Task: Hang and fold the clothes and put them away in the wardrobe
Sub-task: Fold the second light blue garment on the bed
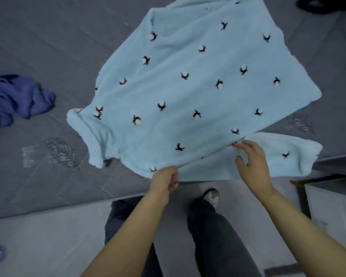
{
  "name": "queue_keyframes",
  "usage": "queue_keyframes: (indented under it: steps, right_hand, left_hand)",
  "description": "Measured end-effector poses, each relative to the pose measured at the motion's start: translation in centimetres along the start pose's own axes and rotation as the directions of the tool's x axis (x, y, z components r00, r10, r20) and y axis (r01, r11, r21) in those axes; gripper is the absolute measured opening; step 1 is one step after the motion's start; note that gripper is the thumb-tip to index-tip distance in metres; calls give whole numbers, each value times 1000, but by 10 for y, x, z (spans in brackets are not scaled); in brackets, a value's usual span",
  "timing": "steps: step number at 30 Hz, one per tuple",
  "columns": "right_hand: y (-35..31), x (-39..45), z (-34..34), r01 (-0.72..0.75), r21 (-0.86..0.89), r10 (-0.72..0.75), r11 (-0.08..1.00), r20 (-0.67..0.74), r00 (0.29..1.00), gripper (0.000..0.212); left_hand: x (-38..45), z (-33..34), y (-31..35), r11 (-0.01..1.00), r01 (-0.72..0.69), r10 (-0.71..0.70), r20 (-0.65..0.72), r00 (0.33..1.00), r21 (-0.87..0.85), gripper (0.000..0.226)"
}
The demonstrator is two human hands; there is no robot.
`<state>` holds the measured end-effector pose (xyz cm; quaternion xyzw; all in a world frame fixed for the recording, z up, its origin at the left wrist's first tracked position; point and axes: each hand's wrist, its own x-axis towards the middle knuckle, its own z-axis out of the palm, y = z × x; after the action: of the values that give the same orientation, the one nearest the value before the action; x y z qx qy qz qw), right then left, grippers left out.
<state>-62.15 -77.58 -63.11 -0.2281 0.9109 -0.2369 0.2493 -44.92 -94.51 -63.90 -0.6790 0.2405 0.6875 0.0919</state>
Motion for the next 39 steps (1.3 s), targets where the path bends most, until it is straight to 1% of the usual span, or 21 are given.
queue_keyframes:
  steps: [2,4,6,8,9,11,13,14,16,18,19,21,22,25,27,29,30,32,34,36,39]
  right_hand:
    - [29,24,-24,-30,-90,35,995,54,998,48]
    - [52,53,-41,-49,-182,82,982,182,980,59]
    - [68,80,-51,-72,-265,150,962,289,946,63]
    - [80,95,-52,-39,-337,163,941,348,923,60]
    - [84,99,-50,-28,-349,166,937,371,914,55]
    - [89,93,-43,-76,-288,204,954,443,873,33]
    - [99,74,-35,-195,-201,277,960,577,769,23]
    - [107,59,-32,-259,-200,325,945,658,679,25]
    - [129,24,-28,-354,-236,400,905,755,520,47]
    - [151,-9,-28,-497,-207,448,843,782,433,62]
    - [160,-21,-29,-584,-142,448,799,788,422,66]
    - [167,-36,-32,-685,24,422,728,772,476,65]
    - [166,-42,-32,-685,70,412,725,753,513,60]
    - [158,-49,-32,-543,65,395,837,614,683,44]
    - [148,-42,-35,-528,243,325,814,562,760,35]
    - [134,-27,-40,-596,491,271,636,581,768,27]
    - [126,-17,-41,-625,576,250,527,598,762,29]
    - [115,7,-40,-655,669,235,352,614,754,40]
    - [108,37,-36,-672,706,267,224,619,739,49]
    - [102,67,-32,-676,724,307,134,619,723,57]
    - [97,107,-38,-627,779,358,1,585,728,56]
  left_hand:
    - [3,17,-30,981,58,-66,-35,997,-186,30]
    - [4,30,-47,938,16,-57,-109,992,-346,50]
    - [6,42,-51,894,-75,21,-126,992,-442,38]
    - [8,51,-46,869,-126,79,-116,990,-479,36]
    - [11,54,-43,857,-136,92,-113,989,-497,46]
    - [16,56,-42,842,-95,28,-134,991,-530,61]
    - [19,55,-43,818,-55,-31,-140,990,-573,50]
    - [19,54,-45,808,-41,-37,-119,992,-587,38]
    - [17,50,-55,809,-35,4,-54,999,-587,26]
    - [16,40,-73,811,-102,117,-12,993,-577,30]
    - [14,34,-83,811,-154,167,-29,985,-564,34]
    - [8,23,-100,821,-241,225,-95,970,-518,40]
    - [4,19,-107,824,-267,242,-116,963,-500,41]
    - [0,10,-119,805,-314,308,-98,946,-503,47]
    - [0,11,-118,811,-343,378,-22,925,-474,47]
    - [2,18,-113,825,-372,422,26,906,-426,47]
    - [3,22,-111,829,-377,421,17,907,-413,47]
    - [9,28,-108,833,-354,390,-2,921,-425,48]
    - [19,31,-109,822,-364,387,-39,921,-438,48]
    - [27,32,-111,806,-400,366,-163,916,-437,51]
    - [37,34,-109,809,-395,211,-413,886,-435,50]
